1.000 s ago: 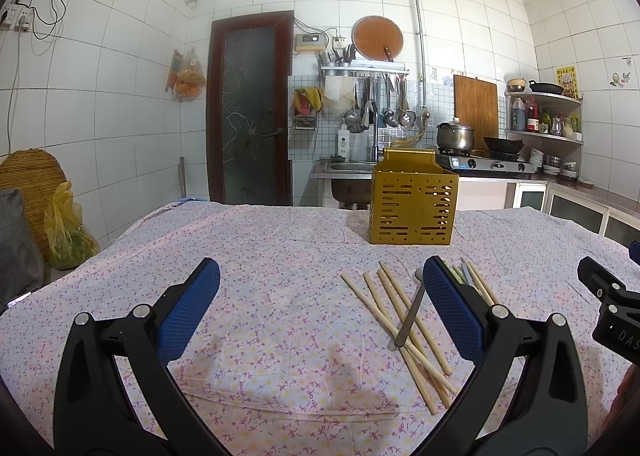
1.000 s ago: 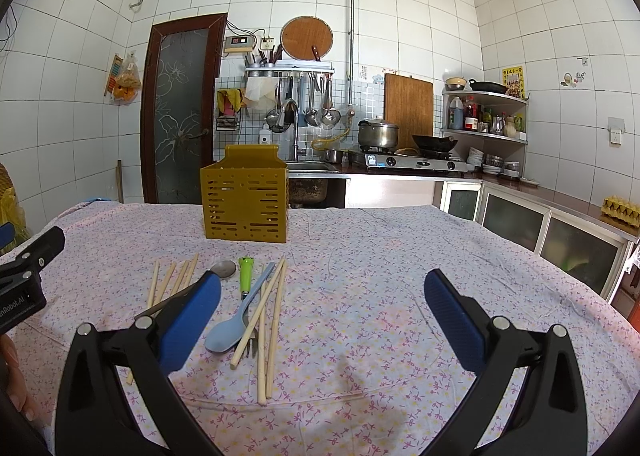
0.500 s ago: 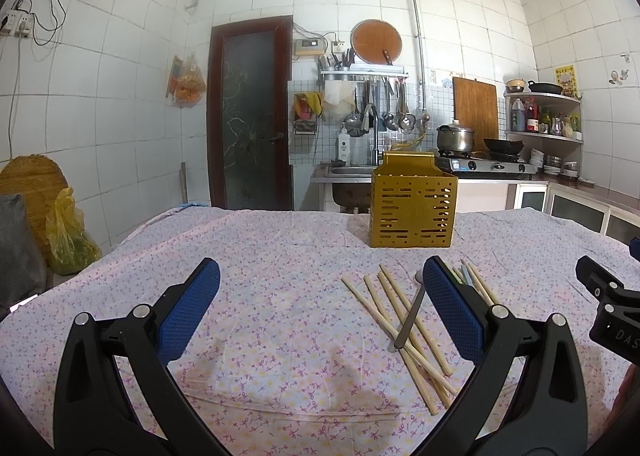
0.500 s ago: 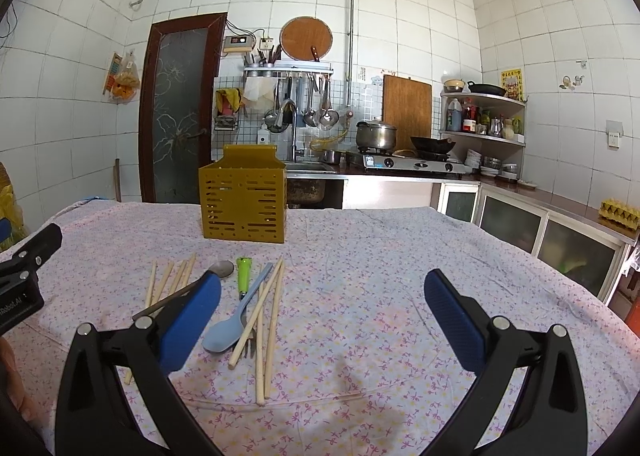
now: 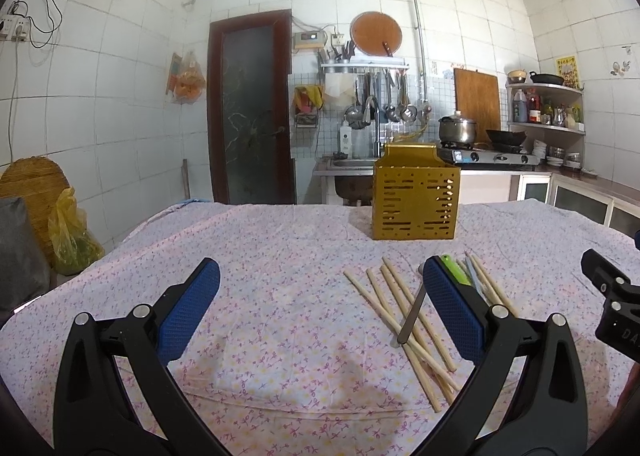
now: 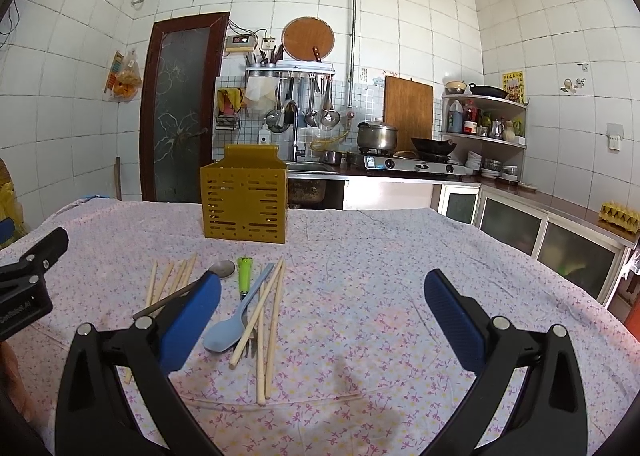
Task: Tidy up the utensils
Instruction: 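Grasp a wooden chopstick with the right gripper while the left gripper grasps another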
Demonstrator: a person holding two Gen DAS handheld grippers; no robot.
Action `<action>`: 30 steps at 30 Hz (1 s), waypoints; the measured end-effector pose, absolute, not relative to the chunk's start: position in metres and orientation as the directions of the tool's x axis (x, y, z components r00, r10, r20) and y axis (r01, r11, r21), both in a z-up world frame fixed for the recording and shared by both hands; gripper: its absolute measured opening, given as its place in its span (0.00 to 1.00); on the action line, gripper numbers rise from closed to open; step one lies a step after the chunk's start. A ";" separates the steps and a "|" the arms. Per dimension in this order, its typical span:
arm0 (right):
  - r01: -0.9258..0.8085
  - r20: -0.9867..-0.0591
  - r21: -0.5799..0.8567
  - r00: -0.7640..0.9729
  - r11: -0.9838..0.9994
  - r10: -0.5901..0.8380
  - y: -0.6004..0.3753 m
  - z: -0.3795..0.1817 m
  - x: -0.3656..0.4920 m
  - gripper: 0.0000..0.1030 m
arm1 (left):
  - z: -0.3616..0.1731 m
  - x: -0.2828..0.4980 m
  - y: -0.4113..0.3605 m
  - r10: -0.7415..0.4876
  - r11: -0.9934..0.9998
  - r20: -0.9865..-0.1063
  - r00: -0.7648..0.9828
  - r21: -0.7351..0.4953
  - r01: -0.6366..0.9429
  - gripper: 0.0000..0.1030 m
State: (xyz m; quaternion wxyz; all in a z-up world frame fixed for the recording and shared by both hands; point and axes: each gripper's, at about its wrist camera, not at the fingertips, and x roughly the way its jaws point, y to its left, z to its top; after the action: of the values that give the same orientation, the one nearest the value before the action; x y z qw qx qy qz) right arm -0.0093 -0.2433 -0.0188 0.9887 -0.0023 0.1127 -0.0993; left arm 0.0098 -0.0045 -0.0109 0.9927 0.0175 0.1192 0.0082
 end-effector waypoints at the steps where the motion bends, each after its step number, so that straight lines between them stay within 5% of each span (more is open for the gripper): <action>1: 0.193 -0.225 -0.030 0.955 0.981 -0.195 -0.243 -0.019 -0.008 0.96 | -0.011 0.011 -0.005 0.021 0.999 -0.240 0.971 0.037 -0.012 0.95; 14: 0.123 -0.310 -0.055 0.941 0.991 -0.135 -0.241 -0.012 0.024 0.96 | -0.006 0.066 0.000 -0.052 0.999 -0.459 0.887 -0.024 0.046 0.95; 19: 0.051 -0.408 -0.001 0.912 0.999 -0.047 -0.260 0.007 0.074 0.97 | 0.003 0.114 -0.008 -0.040 0.998 -0.539 0.841 0.021 0.061 0.95; 30: 0.122 -0.600 -0.031 0.792 0.992 -0.116 -0.284 -0.035 0.185 0.96 | -0.042 0.212 -0.014 0.015 0.999 -0.739 0.674 0.037 0.019 0.95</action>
State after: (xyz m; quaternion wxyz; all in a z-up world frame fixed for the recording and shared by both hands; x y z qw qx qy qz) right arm 0.1854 -0.2839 -0.0353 0.9465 0.0048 0.3164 -0.0628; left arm 0.2121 -0.0136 -0.0424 0.9146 0.0210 0.4039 -0.0013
